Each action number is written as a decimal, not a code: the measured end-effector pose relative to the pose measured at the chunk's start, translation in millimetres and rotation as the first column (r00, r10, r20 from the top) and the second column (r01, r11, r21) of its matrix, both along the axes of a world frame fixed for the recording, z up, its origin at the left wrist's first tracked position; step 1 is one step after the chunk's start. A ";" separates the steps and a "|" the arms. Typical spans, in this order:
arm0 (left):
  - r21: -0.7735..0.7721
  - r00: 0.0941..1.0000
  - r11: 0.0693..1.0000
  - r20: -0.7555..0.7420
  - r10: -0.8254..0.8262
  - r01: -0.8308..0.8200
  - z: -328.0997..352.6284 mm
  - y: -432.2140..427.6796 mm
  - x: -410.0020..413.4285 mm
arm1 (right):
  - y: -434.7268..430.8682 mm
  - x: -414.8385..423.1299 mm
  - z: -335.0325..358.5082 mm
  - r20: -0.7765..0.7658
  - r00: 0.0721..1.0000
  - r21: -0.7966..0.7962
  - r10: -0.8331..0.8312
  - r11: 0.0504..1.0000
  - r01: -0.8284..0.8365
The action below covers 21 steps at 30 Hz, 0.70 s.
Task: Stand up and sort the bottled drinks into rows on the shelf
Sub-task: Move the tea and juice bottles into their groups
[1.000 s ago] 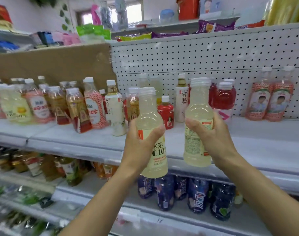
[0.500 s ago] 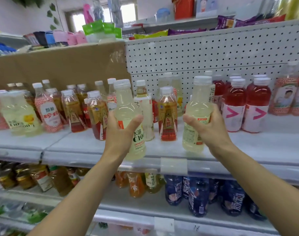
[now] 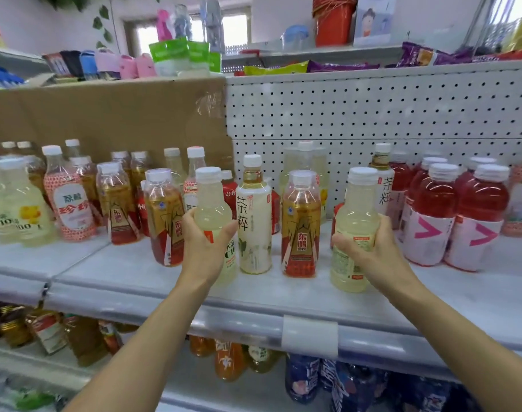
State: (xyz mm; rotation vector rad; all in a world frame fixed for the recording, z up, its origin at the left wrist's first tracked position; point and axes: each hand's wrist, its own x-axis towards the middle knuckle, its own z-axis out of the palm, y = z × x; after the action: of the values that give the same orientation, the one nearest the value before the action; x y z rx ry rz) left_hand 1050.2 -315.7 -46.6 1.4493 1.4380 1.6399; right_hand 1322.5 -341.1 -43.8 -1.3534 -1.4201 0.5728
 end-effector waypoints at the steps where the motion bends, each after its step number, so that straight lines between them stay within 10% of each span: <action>1: -0.010 1.000 1.000 -0.011 -0.010 0.010 -0.1 2.5 0.2 | 0.9 4.6 0.7 0.059 0.998 -0.002 -0.005 1.000 0.005; 11: -0.174 0.949 0.963 -0.205 -0.241 0.207 12.7 4.4 -15.2 | -4.4 14.2 16.9 0.211 0.975 -0.118 0.065 0.992 -0.041; 21: -0.017 0.849 0.999 -0.528 0.030 -0.046 2.3 27.0 -6.0 | 5.0 -1.7 20.5 0.318 0.947 -0.117 -0.049 0.989 0.090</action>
State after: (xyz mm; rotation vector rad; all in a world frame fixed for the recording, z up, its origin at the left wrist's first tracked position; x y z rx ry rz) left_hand 1044.2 -288.7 -44.3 1.9691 1.7752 1.2790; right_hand 1320.8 -336.1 -23.3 -1.6492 -1.6030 0.4213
